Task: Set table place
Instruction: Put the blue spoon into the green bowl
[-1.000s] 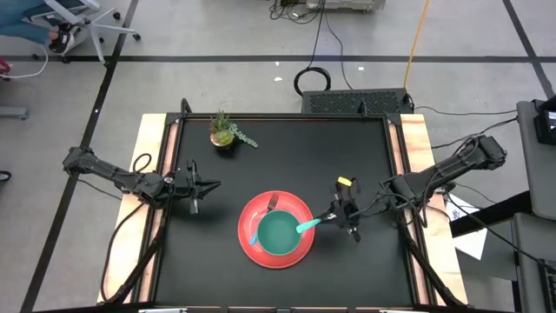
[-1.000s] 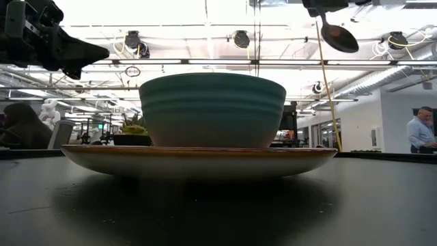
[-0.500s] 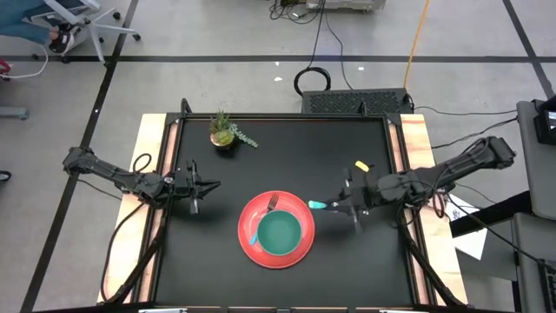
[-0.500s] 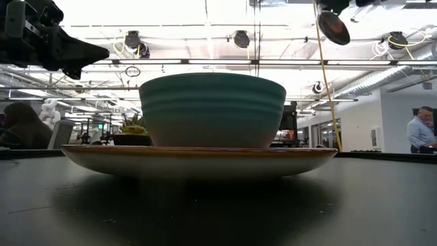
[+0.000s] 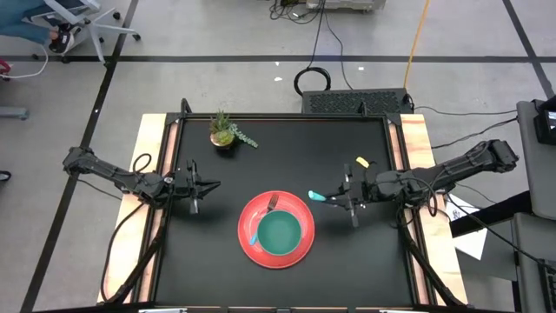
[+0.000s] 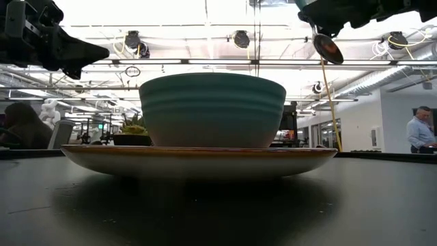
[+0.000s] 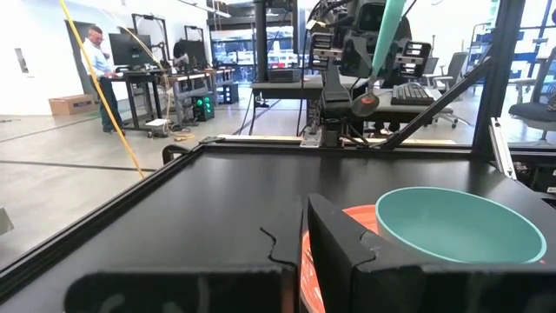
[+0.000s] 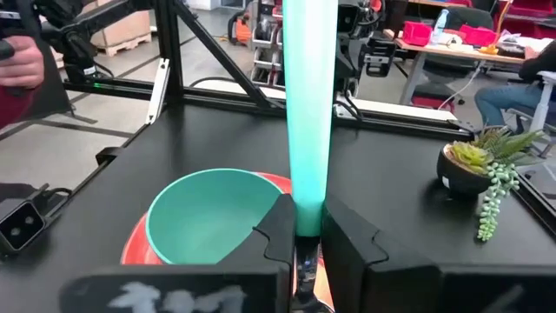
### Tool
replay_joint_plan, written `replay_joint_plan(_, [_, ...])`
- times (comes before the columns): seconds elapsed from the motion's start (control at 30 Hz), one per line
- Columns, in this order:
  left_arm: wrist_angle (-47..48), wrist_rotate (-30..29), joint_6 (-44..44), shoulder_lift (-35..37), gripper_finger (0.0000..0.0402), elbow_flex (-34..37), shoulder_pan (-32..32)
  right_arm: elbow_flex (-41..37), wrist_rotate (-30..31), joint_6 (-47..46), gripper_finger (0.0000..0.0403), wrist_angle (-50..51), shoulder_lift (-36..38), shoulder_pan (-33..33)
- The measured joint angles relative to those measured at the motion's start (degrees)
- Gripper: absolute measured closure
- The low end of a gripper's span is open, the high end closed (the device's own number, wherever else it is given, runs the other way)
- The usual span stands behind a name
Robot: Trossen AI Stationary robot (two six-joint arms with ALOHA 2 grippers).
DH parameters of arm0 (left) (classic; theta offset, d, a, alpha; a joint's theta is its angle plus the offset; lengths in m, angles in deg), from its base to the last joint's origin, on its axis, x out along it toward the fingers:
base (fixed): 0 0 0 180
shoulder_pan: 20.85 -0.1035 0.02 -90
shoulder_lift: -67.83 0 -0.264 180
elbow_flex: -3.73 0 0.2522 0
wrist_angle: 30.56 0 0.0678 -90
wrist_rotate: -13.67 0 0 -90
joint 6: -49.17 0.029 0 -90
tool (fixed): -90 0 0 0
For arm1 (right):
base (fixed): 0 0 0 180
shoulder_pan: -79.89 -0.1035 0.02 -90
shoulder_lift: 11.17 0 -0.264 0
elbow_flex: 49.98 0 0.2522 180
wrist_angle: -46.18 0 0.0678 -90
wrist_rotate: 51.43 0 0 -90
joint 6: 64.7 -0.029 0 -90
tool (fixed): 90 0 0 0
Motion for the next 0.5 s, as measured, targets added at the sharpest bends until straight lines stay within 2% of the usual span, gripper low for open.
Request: replay_joint_plan(0.5, [-0.1, 0.0, 0.0, 0.0, 0.0373, 0.0, 0.0, 0.0, -1.4, -0.4, 0.0379, 0.0, -0.2, 0.3])
